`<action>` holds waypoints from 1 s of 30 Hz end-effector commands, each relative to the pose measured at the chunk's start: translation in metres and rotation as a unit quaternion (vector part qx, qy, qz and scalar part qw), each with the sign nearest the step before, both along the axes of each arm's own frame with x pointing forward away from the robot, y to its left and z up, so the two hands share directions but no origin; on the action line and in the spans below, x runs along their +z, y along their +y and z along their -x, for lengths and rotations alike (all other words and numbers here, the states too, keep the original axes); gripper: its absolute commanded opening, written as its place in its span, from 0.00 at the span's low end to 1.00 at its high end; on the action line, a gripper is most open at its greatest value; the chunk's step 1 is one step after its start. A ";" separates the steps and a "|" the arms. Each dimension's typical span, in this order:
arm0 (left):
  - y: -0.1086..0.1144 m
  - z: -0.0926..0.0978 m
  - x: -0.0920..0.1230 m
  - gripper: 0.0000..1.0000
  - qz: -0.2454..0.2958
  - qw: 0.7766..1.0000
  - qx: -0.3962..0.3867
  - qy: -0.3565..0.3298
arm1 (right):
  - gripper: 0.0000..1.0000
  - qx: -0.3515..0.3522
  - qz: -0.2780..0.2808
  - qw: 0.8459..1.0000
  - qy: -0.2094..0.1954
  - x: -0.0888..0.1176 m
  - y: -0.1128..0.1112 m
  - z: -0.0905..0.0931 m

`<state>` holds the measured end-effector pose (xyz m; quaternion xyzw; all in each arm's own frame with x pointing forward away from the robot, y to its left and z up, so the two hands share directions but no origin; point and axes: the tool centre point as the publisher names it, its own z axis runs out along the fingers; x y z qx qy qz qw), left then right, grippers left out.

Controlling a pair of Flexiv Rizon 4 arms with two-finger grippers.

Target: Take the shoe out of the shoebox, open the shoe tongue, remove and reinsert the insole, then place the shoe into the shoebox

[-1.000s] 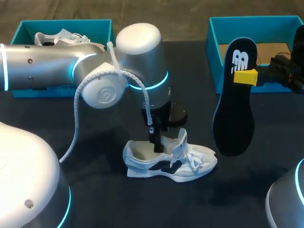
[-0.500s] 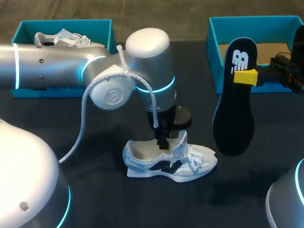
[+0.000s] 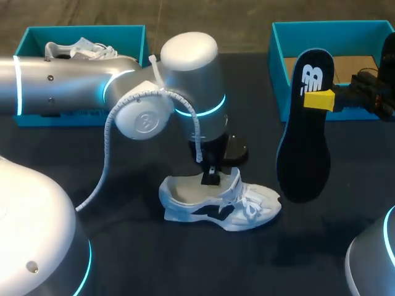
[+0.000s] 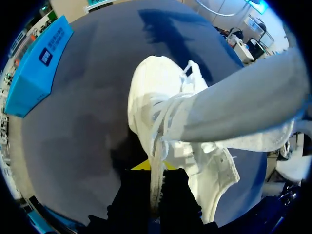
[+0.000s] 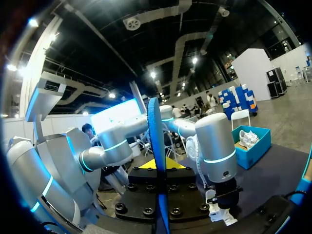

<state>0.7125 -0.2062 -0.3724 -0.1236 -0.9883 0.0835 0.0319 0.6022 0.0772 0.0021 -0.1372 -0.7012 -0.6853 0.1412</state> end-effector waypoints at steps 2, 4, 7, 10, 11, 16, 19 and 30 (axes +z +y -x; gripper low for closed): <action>0.010 0.007 0.022 0.00 0.007 0.999 -0.049 -0.018 | 0.00 0.000 0.001 1.000 0.000 0.000 0.001 -0.001; 0.011 0.012 0.026 0.00 0.006 0.996 -0.084 -0.037 | 0.00 0.000 0.001 1.000 0.000 0.000 0.001 -0.001; 0.015 0.017 0.033 0.00 0.000 0.991 -0.123 -0.050 | 0.00 0.000 0.001 1.000 0.000 0.000 0.001 -0.001; 0.018 0.021 0.039 0.00 0.000 0.983 -0.172 -0.066 | 0.00 0.000 0.001 1.000 0.000 0.000 0.001 -0.001; 0.019 0.021 0.040 0.00 -0.002 0.978 -0.194 -0.071 | 0.00 0.000 0.001 1.000 0.000 0.000 0.001 -0.001; 0.028 0.024 0.049 0.00 0.014 0.951 -0.300 -0.080 | 0.00 0.000 0.001 1.000 0.000 0.000 0.001 -0.001; 0.035 0.026 0.054 0.00 0.014 0.932 -0.351 -0.091 | 0.00 0.000 0.001 1.000 0.000 0.000 0.001 -0.001; 0.054 0.030 0.059 0.00 0.012 0.885 -0.453 -0.103 | 0.00 0.000 0.001 1.000 0.000 0.000 0.001 -0.001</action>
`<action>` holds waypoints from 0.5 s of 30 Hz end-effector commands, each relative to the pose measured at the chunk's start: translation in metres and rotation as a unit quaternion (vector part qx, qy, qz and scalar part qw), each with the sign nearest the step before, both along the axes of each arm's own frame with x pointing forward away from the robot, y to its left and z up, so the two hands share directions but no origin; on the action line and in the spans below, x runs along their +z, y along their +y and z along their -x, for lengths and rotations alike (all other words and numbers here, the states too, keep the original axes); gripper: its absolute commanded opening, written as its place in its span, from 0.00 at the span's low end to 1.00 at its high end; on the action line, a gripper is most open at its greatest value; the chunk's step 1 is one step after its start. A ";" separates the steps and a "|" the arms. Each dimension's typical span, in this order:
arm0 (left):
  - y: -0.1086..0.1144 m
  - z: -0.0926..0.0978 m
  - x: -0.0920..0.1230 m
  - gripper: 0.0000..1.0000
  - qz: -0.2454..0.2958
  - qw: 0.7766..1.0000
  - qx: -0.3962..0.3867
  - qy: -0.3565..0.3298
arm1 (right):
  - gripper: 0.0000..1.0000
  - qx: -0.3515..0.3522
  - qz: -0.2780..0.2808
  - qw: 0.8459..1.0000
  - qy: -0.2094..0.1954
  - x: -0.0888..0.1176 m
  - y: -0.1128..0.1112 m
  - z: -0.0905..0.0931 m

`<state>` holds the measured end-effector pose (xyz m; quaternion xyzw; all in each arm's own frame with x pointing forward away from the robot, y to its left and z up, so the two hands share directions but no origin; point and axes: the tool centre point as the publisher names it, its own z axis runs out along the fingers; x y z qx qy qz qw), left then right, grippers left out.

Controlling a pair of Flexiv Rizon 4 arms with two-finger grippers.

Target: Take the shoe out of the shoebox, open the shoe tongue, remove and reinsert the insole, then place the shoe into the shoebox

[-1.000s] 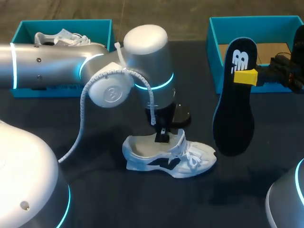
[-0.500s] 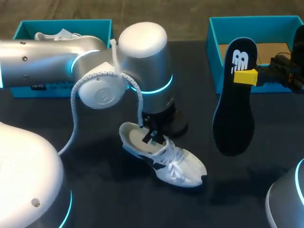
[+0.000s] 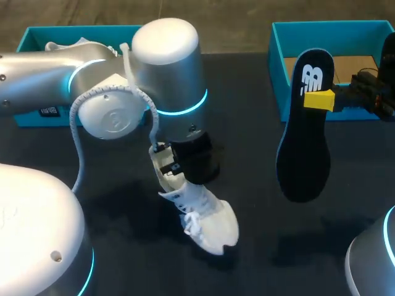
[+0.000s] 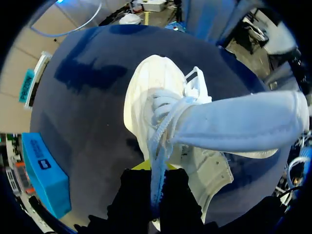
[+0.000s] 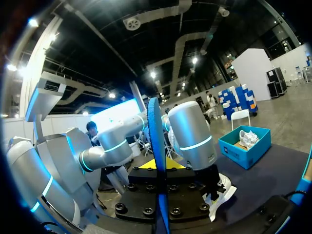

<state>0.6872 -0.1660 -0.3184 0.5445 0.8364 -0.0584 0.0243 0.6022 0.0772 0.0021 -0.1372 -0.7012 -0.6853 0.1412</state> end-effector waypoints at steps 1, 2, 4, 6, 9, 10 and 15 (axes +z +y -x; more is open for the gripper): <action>0.015 0.006 0.005 0.00 0.008 0.999 -0.032 -0.010 | 0.00 0.000 0.001 1.000 0.000 0.000 0.001 -0.001; 0.018 0.007 0.005 0.00 0.007 0.999 -0.046 -0.010 | 0.00 0.000 0.001 1.000 0.000 0.000 0.001 -0.001; 0.020 0.011 0.003 0.00 0.004 0.998 -0.059 -0.014 | 0.00 0.000 0.001 1.000 0.000 0.000 0.001 -0.001; 0.021 0.017 0.002 0.00 0.001 0.997 -0.073 -0.018 | 0.00 0.000 0.001 1.000 0.000 0.000 0.001 -0.001; 0.024 0.026 0.000 0.00 0.000 0.995 -0.099 -0.020 | 0.00 0.000 0.001 1.000 0.000 0.000 0.001 -0.001; 0.025 0.029 0.000 0.00 -0.004 0.994 -0.104 -0.020 | 0.00 0.000 0.001 1.000 0.000 0.000 0.001 -0.001; 0.025 0.040 -0.004 0.00 -0.016 0.988 -0.154 -0.027 | 0.00 0.000 0.001 1.000 0.000 0.000 0.001 -0.001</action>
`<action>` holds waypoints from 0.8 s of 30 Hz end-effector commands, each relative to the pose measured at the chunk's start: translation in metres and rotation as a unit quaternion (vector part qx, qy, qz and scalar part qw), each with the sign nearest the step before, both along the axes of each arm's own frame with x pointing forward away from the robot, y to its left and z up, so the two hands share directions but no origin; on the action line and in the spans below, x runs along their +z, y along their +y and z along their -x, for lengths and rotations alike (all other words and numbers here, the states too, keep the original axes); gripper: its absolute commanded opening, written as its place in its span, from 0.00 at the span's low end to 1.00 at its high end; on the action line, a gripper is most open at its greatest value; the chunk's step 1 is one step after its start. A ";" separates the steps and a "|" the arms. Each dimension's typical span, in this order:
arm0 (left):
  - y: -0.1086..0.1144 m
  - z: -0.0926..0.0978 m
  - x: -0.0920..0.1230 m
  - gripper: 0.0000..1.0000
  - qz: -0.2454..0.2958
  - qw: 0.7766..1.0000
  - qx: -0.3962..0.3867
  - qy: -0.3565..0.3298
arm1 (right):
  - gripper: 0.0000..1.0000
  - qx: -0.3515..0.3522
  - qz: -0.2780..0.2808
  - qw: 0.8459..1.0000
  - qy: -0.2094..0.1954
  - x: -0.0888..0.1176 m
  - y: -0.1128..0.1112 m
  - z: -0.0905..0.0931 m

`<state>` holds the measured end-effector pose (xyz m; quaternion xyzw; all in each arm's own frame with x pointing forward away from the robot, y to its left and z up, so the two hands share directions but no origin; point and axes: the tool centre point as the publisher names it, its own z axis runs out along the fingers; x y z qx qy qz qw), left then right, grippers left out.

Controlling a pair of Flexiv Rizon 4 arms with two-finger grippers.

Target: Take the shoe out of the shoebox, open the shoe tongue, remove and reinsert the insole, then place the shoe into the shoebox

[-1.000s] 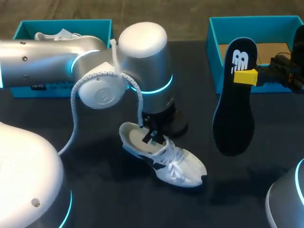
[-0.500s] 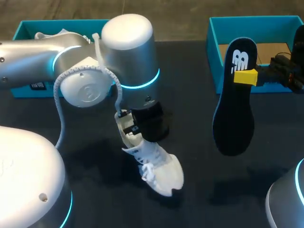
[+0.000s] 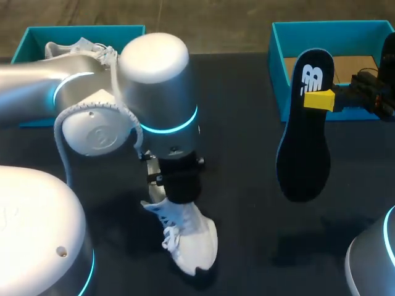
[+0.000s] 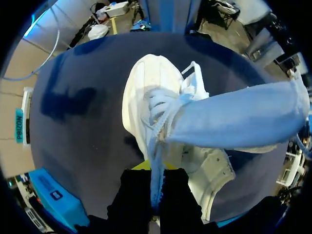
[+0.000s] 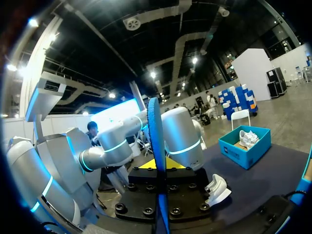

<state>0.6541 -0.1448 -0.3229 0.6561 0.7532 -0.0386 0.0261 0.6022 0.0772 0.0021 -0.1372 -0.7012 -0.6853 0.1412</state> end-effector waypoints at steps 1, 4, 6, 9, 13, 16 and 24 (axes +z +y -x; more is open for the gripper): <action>0.002 0.009 -0.001 0.00 -0.005 1.000 -0.023 -0.004 | 0.00 0.000 0.001 1.000 0.000 0.000 0.001 -0.001; -0.001 0.014 -0.005 0.00 -0.009 0.999 -0.036 0.002 | 0.00 0.000 0.001 1.000 0.000 0.000 0.001 -0.001; -0.004 0.018 -0.005 0.00 -0.011 0.999 -0.041 0.004 | 0.00 0.000 0.001 1.000 0.000 0.000 0.001 -0.001; -0.005 0.027 -0.005 0.00 -0.021 0.997 -0.075 0.009 | 0.00 0.000 0.001 1.000 0.000 0.000 0.001 -0.001; -0.009 0.034 -0.011 0.00 -0.032 0.995 -0.098 0.009 | 0.00 0.000 0.001 1.000 0.000 0.000 0.001 -0.001; -0.011 0.034 -0.014 0.00 -0.040 0.993 -0.114 0.009 | 0.00 0.000 0.001 1.000 0.000 0.000 0.001 -0.001; -0.025 0.040 -0.025 0.00 -0.050 0.991 -0.125 0.023 | 0.00 0.000 0.001 1.000 0.000 0.000 0.001 -0.001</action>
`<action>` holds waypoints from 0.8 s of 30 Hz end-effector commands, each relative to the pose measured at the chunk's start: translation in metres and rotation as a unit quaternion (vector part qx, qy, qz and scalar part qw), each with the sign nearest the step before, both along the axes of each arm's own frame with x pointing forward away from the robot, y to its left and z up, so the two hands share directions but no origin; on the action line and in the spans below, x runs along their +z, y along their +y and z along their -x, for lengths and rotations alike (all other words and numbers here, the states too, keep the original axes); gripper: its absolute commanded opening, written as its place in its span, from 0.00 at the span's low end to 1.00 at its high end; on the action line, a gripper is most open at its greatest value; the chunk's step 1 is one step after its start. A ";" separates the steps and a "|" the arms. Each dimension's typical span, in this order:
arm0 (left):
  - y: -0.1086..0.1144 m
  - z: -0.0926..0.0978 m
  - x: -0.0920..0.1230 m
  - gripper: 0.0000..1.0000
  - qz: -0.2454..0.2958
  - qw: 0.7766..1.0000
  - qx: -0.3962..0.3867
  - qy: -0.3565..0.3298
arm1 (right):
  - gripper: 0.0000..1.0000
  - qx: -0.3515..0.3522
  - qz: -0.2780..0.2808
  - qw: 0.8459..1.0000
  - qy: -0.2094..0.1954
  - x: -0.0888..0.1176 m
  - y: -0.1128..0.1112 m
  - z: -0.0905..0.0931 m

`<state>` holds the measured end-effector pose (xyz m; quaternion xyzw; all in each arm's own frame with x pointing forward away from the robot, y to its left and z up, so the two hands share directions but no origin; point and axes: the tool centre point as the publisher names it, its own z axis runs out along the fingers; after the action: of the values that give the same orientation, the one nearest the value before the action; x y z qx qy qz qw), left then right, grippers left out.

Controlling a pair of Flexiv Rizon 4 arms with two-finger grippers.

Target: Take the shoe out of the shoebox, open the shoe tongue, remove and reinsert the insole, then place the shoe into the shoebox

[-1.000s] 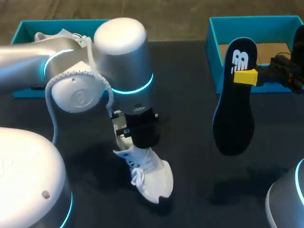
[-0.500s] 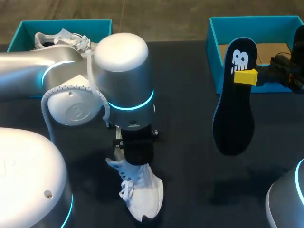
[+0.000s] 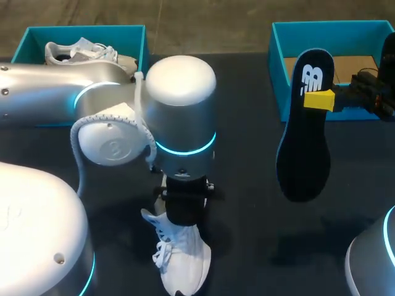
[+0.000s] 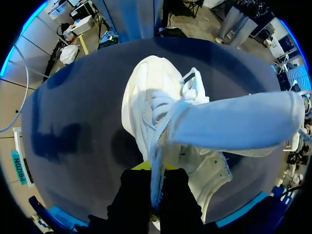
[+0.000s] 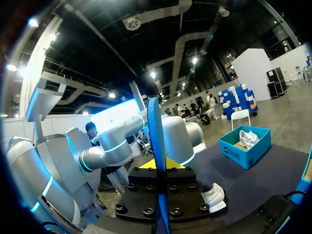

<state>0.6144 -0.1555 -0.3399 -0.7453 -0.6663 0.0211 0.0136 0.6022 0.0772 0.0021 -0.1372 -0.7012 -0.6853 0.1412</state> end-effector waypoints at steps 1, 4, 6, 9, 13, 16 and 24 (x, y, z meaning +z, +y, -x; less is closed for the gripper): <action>-0.017 0.002 -0.010 0.00 -0.014 1.000 0.001 0.010 | 0.00 0.000 0.001 1.000 0.000 0.000 0.001 -0.001; -0.021 0.005 -0.015 0.00 -0.020 1.000 -0.001 0.015 | 0.00 0.000 0.001 1.000 0.000 0.000 0.001 -0.001; -0.023 0.007 -0.018 0.00 -0.025 0.999 -0.002 0.021 | 0.00 0.000 0.001 1.000 0.000 0.000 0.001 -0.001; -0.025 0.012 -0.022 0.00 -0.031 0.999 -0.009 0.030 | 0.00 0.000 0.001 1.000 0.000 0.000 0.001 -0.001; -0.025 0.017 -0.031 0.00 -0.039 0.999 -0.017 0.034 | 0.00 0.000 0.001 1.000 0.000 0.000 0.001 -0.001; -0.025 0.017 -0.033 0.00 -0.044 0.998 -0.009 0.034 | 0.00 0.000 0.001 1.000 0.000 0.000 0.001 -0.001; -0.028 0.012 -0.041 0.17 -0.029 0.998 0.026 0.039 | 0.00 0.000 0.001 1.000 0.000 0.000 0.001 -0.001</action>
<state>0.5991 -0.1840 -0.3748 -0.7284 -0.6819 0.0214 0.0629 0.6022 0.0772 0.0021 -0.1372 -0.7012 -0.6852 0.1412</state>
